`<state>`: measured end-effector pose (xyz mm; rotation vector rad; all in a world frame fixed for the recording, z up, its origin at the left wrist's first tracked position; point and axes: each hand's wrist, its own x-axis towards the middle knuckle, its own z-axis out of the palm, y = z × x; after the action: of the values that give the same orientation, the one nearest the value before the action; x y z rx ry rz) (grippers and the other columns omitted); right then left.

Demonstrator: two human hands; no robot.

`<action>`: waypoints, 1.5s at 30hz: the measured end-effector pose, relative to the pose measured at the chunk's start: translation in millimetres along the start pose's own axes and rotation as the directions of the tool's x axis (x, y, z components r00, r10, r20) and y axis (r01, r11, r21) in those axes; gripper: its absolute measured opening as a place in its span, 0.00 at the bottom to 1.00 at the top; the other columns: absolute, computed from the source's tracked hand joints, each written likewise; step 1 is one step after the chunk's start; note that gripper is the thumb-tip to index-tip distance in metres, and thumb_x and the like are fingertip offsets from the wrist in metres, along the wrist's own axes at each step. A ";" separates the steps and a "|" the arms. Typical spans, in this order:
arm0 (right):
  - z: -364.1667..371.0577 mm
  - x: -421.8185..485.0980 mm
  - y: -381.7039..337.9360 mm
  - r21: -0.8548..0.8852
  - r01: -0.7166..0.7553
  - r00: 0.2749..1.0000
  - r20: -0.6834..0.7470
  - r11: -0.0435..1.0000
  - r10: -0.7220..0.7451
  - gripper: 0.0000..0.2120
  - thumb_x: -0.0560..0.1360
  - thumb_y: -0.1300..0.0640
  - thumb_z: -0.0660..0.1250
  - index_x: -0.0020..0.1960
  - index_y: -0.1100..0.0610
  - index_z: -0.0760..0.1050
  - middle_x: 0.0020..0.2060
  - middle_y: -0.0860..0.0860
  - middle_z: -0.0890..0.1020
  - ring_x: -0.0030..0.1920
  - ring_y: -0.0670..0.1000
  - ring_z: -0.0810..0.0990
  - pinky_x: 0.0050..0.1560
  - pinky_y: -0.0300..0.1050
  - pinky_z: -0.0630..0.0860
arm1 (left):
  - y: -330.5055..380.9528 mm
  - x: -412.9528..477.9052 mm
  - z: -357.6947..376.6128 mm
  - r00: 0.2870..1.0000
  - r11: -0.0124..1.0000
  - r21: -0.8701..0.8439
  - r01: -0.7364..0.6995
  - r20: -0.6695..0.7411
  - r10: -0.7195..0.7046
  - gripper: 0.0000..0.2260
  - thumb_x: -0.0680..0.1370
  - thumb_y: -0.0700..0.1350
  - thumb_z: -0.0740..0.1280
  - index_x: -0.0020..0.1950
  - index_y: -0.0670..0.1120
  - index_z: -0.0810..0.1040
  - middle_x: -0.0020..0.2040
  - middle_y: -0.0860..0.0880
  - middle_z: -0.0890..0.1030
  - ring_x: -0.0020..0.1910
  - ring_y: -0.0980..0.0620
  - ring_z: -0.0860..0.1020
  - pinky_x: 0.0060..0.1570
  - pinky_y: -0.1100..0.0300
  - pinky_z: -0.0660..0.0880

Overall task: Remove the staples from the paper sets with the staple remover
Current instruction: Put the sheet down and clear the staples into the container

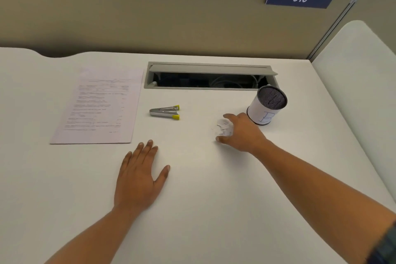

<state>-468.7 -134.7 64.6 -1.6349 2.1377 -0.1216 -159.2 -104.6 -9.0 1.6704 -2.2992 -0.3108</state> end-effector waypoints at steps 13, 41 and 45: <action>13.1 9.0 -12.2 -0.063 0.137 0.986 -0.085 0.989 -0.142 0.09 0.77 0.55 0.66 0.53 0.58 0.79 0.48 0.57 0.76 0.46 0.59 0.78 0.41 0.45 0.69 | 2.2 -0.6 -3.0 1.000 0.999 -0.046 0.015 -0.006 -0.015 0.29 0.77 0.63 0.56 0.74 0.50 0.69 0.77 0.53 0.66 0.77 0.53 0.61 0.77 0.52 0.53; -73.6 5.2 8.7 0.612 0.013 0.975 -0.184 0.791 0.126 0.05 0.69 0.57 0.78 0.37 0.55 0.83 0.36 0.55 0.87 0.39 0.55 0.85 0.39 0.46 0.80 | 1.9 0.0 -4.1 1.000 0.997 -0.070 0.012 0.007 -0.011 0.32 0.77 0.68 0.51 0.73 0.50 0.70 0.76 0.53 0.68 0.77 0.53 0.62 0.76 0.52 0.54; -105.7 4.7 22.4 0.557 0.053 0.934 -0.322 0.829 0.156 0.05 0.69 0.57 0.77 0.37 0.55 0.83 0.35 0.54 0.85 0.35 0.52 0.81 0.40 0.43 0.77 | 1.1 0.1 -2.7 1.000 0.997 -0.082 0.014 0.006 -0.014 0.33 0.77 0.68 0.51 0.73 0.50 0.70 0.76 0.53 0.68 0.77 0.52 0.63 0.76 0.51 0.55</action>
<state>-531.5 -153.0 150.7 -1.2623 2.1043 -1.0038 -159.3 -104.3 -6.1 1.6483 -2.2474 -0.4077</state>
